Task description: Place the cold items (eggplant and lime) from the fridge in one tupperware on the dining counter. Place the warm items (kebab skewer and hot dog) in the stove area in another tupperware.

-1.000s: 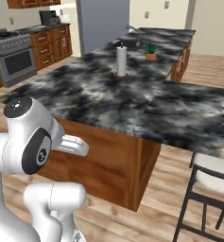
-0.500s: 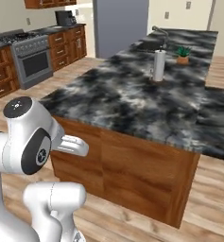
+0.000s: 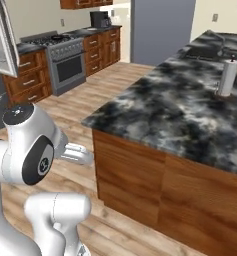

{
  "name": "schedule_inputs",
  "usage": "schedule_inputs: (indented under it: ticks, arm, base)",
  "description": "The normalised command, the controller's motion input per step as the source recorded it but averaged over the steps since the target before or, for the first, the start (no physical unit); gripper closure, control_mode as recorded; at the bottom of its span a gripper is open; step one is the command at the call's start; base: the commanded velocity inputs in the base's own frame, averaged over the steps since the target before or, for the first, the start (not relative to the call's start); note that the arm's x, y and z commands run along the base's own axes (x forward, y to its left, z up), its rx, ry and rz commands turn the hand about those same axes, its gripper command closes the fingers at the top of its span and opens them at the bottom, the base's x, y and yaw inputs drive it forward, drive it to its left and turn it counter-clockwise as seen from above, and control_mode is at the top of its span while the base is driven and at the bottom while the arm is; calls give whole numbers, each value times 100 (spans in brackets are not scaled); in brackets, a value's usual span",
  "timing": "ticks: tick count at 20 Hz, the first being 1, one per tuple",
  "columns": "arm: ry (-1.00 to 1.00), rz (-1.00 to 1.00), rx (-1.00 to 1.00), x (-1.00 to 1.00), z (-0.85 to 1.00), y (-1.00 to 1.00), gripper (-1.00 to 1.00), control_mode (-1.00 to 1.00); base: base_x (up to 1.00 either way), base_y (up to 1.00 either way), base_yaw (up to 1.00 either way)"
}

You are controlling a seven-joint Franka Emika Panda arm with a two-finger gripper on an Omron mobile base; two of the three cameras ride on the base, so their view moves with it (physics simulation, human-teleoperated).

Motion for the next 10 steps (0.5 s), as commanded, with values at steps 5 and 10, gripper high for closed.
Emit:
schedule_inputs:
  ticks: [5, 10]
  arm:
    - [0, 0, 0, 0, 0, 0, -100, 100]
    - [0, 0, 0, 0, 0, 0, -100, 100]
  base:
    - [30, 100, 13]
    - [38, 100, 1]
